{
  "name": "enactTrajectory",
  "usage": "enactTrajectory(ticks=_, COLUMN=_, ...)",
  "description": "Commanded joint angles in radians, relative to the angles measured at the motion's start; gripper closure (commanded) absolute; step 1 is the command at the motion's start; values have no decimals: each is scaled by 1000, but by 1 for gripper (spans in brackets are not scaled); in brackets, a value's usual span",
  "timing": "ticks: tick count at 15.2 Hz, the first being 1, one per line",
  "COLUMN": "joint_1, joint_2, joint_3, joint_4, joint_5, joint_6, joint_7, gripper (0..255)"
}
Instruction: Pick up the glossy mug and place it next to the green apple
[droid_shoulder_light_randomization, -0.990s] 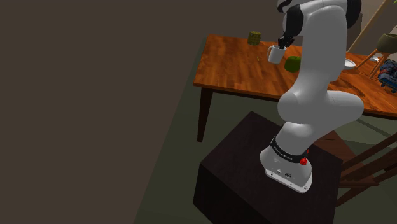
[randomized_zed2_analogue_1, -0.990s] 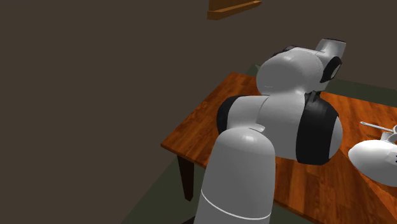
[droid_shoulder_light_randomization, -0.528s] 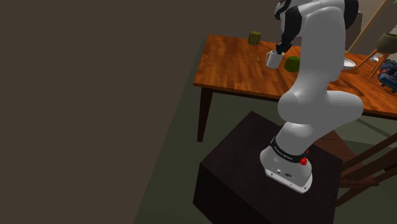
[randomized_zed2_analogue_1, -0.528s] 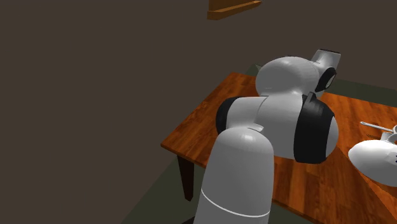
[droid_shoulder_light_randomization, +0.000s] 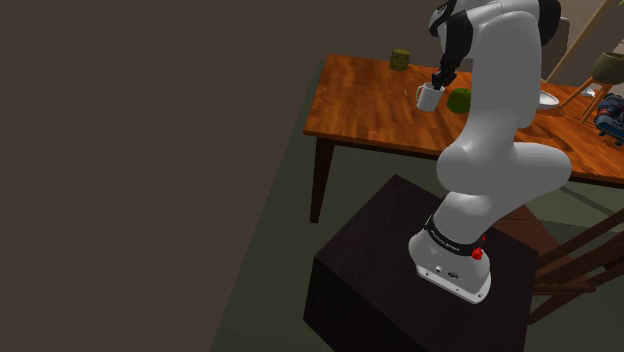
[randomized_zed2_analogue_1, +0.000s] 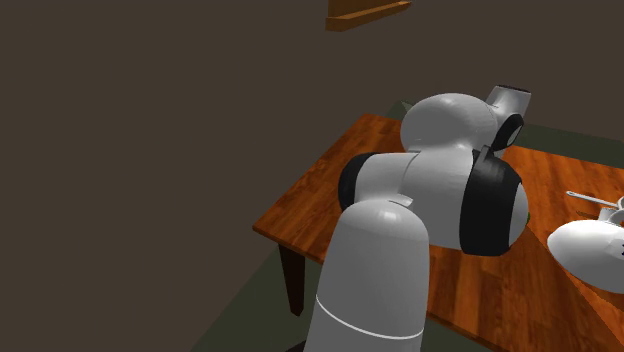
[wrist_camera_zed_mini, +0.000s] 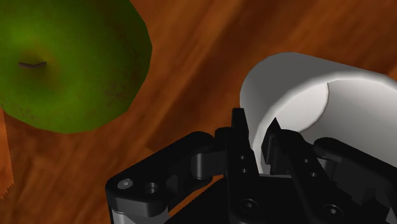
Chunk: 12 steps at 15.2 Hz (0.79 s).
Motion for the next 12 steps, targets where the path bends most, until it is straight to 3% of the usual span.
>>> enactTrajectory(ticks=1, joint_1=0, joint_2=0, joint_3=0, joint_4=0, joint_5=0, joint_6=0, joint_7=0, gripper=255)
enactTrajectory(ticks=2, joint_1=0, joint_2=0, joint_3=0, joint_4=0, joint_5=0, joint_6=0, joint_7=0, gripper=255)
enactTrajectory(ticks=3, joint_1=0, joint_2=0, joint_3=0, joint_4=0, joint_5=0, joint_6=0, joint_7=0, gripper=0)
enactTrajectory(ticks=8, joint_1=0, joint_2=0, joint_3=0, joint_4=0, joint_5=0, joint_6=0, joint_7=0, gripper=0)
enactTrajectory(ticks=12, joint_1=-22, joint_2=-7, joint_3=-5, joint_4=122, joint_5=-10, joint_6=-122, joint_7=15, gripper=0)
